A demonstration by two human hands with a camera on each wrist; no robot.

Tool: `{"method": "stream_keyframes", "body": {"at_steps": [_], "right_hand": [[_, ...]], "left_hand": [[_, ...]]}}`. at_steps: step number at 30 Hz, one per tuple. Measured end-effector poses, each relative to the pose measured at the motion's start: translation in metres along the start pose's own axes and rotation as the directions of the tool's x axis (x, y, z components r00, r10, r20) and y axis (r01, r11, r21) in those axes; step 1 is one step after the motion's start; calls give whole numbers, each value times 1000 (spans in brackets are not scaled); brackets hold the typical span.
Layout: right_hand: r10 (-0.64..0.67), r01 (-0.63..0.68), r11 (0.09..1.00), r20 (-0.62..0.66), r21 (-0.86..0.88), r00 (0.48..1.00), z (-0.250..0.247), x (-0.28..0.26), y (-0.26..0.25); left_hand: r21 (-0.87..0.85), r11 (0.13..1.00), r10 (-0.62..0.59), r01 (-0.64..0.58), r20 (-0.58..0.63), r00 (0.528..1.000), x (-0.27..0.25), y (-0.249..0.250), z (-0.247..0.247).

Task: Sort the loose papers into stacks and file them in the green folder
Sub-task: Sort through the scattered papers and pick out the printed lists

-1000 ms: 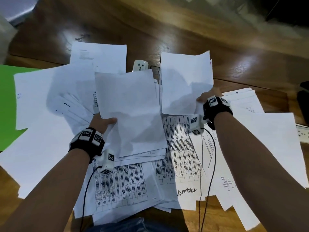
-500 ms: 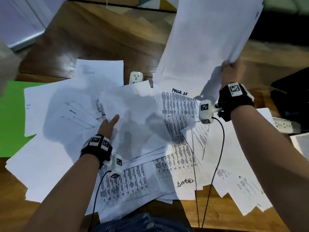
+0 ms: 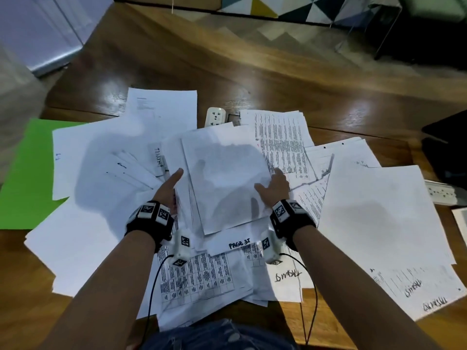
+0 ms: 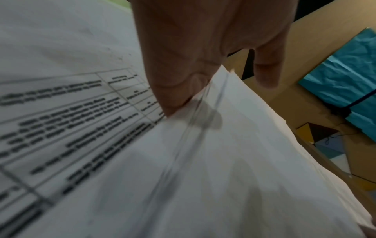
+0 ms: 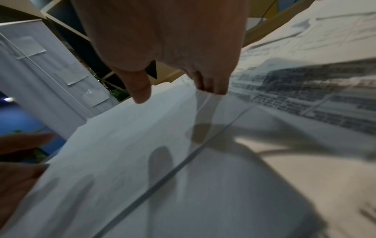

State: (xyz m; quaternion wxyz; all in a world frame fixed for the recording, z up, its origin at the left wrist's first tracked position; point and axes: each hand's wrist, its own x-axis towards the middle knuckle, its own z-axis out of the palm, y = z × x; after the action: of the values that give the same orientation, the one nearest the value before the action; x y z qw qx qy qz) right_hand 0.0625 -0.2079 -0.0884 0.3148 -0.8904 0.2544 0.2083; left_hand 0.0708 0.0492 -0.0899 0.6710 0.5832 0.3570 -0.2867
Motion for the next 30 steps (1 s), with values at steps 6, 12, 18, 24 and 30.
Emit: {"method": "stream_keyframes", "body": {"at_steps": [6,12,18,24,30], "right_hand": [[-202,172,975,228,142,952,26,-15,-5],[-247,214,952,136,219,959,1,-18,14],[-22,83,960,-223,269,975,-63,-22,74],[386,-295,912,-353,285,852,-112,-27,161],[697,-637,717,-307,284,648,-142,-49,223]], "left_hand": [[291,941,193,-172,-46,980,22,-7,4],[576,783,355,-235,-104,929,6,-6,16],[512,781,498,-357,-167,851,-24,7,26],[529,740,539,-415,-96,837,-47,15,54],[538,743,478,-399,-9,878,-38,-6,76]]}}
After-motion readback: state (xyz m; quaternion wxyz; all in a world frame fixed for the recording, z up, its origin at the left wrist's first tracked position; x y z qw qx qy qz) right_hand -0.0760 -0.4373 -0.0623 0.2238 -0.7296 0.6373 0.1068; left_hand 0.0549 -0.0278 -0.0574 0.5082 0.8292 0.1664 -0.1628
